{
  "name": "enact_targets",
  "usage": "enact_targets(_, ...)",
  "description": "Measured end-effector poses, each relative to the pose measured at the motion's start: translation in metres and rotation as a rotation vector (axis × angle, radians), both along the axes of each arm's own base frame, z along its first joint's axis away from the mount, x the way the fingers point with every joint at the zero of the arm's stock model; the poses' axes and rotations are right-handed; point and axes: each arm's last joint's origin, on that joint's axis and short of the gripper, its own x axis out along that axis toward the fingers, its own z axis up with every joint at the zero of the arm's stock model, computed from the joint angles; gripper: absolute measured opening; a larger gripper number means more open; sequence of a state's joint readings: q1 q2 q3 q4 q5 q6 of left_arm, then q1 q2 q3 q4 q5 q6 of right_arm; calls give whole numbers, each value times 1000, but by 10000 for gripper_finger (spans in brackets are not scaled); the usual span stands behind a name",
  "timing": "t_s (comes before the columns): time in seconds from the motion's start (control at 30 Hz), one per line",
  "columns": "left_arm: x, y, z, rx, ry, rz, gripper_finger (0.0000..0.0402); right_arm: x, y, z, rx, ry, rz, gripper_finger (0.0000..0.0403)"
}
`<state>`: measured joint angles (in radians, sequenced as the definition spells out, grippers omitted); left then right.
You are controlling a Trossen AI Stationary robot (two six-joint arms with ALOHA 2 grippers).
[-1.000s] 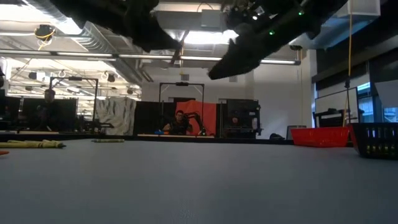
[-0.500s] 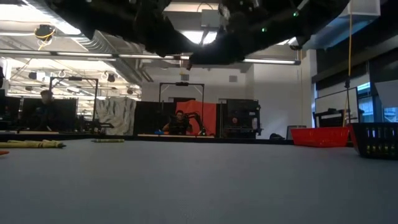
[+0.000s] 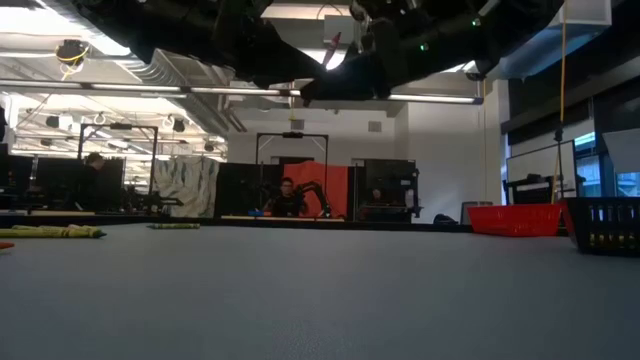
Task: Sort crayons
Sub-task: Put the red crayon into the green basket
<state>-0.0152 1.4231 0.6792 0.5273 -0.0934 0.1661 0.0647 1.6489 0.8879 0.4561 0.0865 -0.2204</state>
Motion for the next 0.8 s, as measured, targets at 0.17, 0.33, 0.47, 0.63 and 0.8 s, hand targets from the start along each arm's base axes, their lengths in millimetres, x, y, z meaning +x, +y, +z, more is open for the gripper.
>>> enact_targets(0.17,0,-1,-1,-2,7,-13,9,1,0,-1,-19,-4,7,24)
enact_targets(0.33,0,-1,-1,-1,7,-11,35,1,0,-1,-20,-6,6,33)
enact_targets(0.47,0,0,-1,-3,15,-2,87,0,0,-2,-22,14,7,12)
enact_targets(0.63,-10,-1,7,-3,44,-3,132,-8,0,4,-4,71,-8,26)
enact_targets(0.8,-24,0,16,6,94,24,139,-27,3,19,44,146,-27,22)
